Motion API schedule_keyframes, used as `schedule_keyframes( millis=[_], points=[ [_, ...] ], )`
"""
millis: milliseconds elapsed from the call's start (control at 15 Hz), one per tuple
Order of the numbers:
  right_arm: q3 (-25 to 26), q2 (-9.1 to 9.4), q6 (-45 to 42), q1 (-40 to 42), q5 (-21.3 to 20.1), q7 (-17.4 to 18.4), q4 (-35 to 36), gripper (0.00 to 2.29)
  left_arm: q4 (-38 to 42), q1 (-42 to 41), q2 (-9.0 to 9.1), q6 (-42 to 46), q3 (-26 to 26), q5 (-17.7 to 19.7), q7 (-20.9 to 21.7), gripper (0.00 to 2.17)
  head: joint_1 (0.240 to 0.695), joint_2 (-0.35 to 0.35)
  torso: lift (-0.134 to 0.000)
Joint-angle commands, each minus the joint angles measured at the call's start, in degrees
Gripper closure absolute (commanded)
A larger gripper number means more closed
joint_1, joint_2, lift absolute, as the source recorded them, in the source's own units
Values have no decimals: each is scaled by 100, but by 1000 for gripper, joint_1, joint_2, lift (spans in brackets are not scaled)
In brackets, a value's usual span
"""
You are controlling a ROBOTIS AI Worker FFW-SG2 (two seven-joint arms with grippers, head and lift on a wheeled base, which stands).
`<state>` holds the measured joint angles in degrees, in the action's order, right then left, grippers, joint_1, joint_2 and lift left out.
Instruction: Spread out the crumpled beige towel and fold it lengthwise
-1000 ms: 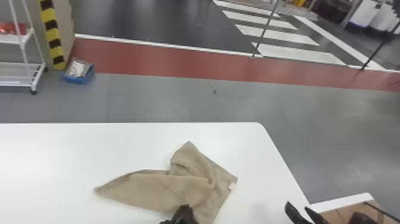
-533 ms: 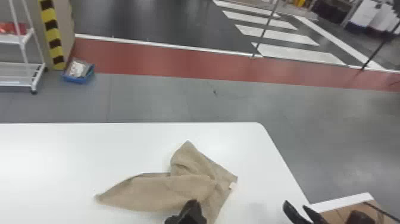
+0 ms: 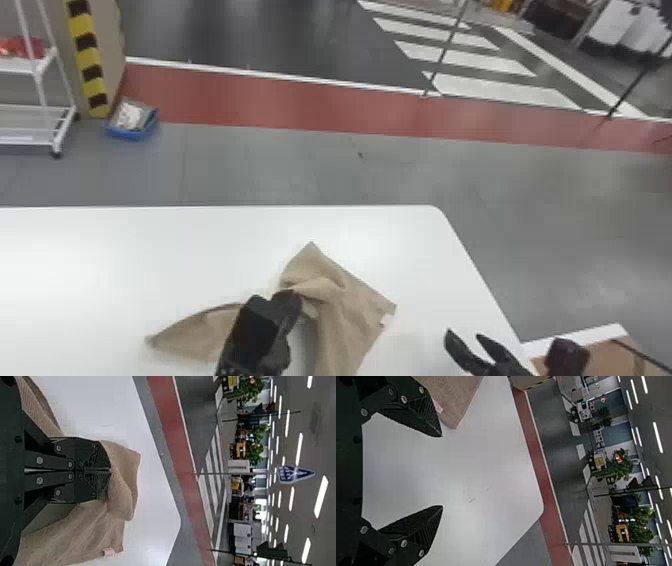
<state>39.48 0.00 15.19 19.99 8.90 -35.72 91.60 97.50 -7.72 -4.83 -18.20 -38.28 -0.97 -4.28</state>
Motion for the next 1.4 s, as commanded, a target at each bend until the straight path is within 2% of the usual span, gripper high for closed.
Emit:
schedule_keyframes(
  millis=[0,133,467,667,800,1200,1333],
  points=[
    [-310,5,24,84,-47,21,112,282,199,-71,-88,-4,409,79,-3,1359,695,-350,0],
    [-512,5,77,172,-152,56,306,343,138,-54,-79,-4,664,220,15,1359,695,-350,0],
    [-986,5,429,700,-135,47,1237,377,-161,69,-18,-4,673,228,76,1359,695,-350,0],
    [-1698,5,499,1078,-143,65,1650,377,-337,166,9,-4,611,228,76,1359,695,-350,0],
    [-2252,5,464,1183,-398,170,1668,377,-425,192,17,13,585,228,76,1359,695,-350,0],
    [-3298,5,77,1491,-961,241,1738,471,-539,236,35,66,585,246,76,1362,695,-350,0],
    [-3606,5,95,1508,-1163,311,1730,471,-539,236,26,84,567,246,76,1362,695,-322,0]
  ],
)
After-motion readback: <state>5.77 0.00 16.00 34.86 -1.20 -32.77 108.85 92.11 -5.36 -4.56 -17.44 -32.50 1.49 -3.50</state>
